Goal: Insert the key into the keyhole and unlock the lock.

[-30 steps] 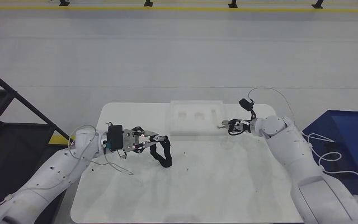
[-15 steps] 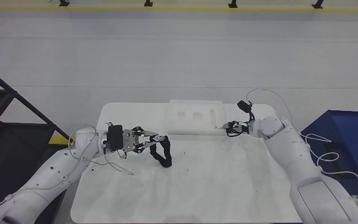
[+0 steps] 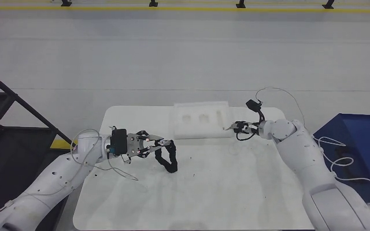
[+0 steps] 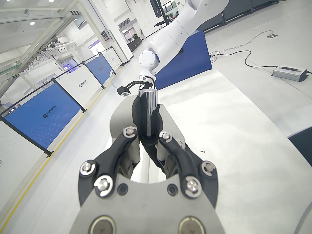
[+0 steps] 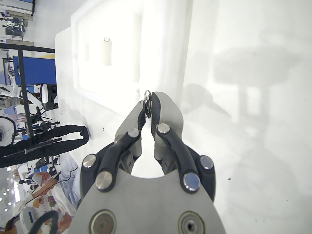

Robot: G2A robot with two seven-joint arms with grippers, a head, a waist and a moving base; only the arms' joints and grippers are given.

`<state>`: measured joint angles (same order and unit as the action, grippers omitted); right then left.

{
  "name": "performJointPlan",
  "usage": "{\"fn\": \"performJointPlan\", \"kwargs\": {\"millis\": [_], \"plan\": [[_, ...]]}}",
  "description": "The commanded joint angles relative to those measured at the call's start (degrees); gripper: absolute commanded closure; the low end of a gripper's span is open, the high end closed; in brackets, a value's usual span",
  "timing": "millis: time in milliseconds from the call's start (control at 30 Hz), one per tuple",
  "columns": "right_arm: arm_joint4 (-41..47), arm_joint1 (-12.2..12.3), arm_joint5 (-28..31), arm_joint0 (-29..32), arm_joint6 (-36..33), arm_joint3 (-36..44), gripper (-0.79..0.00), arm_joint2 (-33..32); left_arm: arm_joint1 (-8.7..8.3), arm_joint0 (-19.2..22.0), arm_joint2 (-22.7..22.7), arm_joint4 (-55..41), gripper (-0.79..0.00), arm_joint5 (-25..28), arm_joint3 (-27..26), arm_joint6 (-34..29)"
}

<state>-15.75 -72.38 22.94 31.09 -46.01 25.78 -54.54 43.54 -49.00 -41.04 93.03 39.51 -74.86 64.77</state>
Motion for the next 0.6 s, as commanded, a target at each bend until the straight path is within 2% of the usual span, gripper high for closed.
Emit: {"fn": "performJointPlan", "kwargs": {"millis": [0, 333, 567], "plan": [[-1.5, 0.4, -0.2, 0.5, 1.1, 1.5, 0.000, -0.1, 0.00, 0.0, 0.0, 0.0, 0.000, 0.0, 0.0, 0.0], [-5.7, 2.8, -0.9, 5.0, 2.7, 13.0, 0.000, -2.4, 0.00, 0.0, 0.0, 0.0, 0.000, 0.0, 0.0, 0.0], [-10.2, 6.1, -2.3, 12.4, 2.5, 29.7, 0.000, -7.7, 0.00, 0.0, 0.0, 0.0, 0.000, 0.0, 0.0, 0.0]]}}
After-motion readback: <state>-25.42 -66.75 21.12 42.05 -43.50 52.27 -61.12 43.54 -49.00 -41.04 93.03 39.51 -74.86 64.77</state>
